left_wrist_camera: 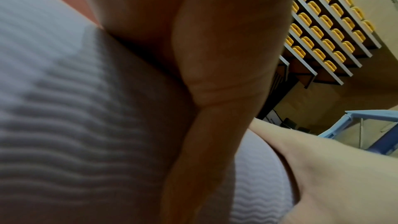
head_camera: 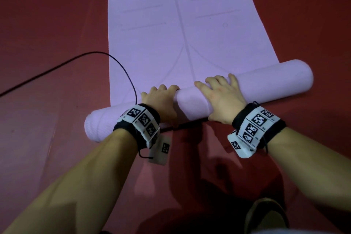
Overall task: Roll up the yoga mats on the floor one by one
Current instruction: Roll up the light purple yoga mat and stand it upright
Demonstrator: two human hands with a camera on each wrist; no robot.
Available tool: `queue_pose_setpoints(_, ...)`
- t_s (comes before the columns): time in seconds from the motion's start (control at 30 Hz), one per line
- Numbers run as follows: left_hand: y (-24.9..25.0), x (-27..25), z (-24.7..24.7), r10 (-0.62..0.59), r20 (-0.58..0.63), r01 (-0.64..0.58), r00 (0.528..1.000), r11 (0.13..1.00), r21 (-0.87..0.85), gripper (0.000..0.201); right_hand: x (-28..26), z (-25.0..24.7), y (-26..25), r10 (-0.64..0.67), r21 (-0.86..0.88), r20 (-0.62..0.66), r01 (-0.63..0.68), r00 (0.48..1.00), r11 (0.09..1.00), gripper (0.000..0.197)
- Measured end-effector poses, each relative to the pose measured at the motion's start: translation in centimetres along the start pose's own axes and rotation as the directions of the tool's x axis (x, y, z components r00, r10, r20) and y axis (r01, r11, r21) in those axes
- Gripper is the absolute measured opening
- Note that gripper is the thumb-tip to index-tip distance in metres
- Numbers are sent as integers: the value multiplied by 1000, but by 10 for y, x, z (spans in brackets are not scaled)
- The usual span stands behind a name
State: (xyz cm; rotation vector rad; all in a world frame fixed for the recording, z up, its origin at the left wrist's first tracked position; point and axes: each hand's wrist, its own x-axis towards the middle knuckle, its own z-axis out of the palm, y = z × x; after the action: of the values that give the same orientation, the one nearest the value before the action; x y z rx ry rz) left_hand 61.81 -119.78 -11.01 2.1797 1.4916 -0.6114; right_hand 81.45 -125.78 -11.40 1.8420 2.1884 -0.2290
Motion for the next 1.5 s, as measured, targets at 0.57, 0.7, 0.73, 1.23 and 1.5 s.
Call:
queue_pose_setpoints(0.57,6,10,-7,2,-66,-2,998,1000,7,107,24,-7,13,-36,83,0,36,999,996,110)
queue_pose_setpoints(0.7,1,20,-16,-1,-6,0,1000,1000,-27,106,23,8,6,-16,35,-134,21,991,999,111)
queue_pose_setpoints(0.73,1,20,-16,6,-17,-7,1000,1000,-31,106,25,7,7,-10,40,-128,16,992,999,110)
queue_pose_setpoints(1.23,1,31,-22,19,-78,-21,997,999,-26,103,45,-12,20,-3,165,-30,8,1000,986,115)
queue_pose_setpoints(1.5,-1,35,-20,18,-137,-22,990,999,-28,108,48,-2,17,21,92,-126,-9,992,996,112)
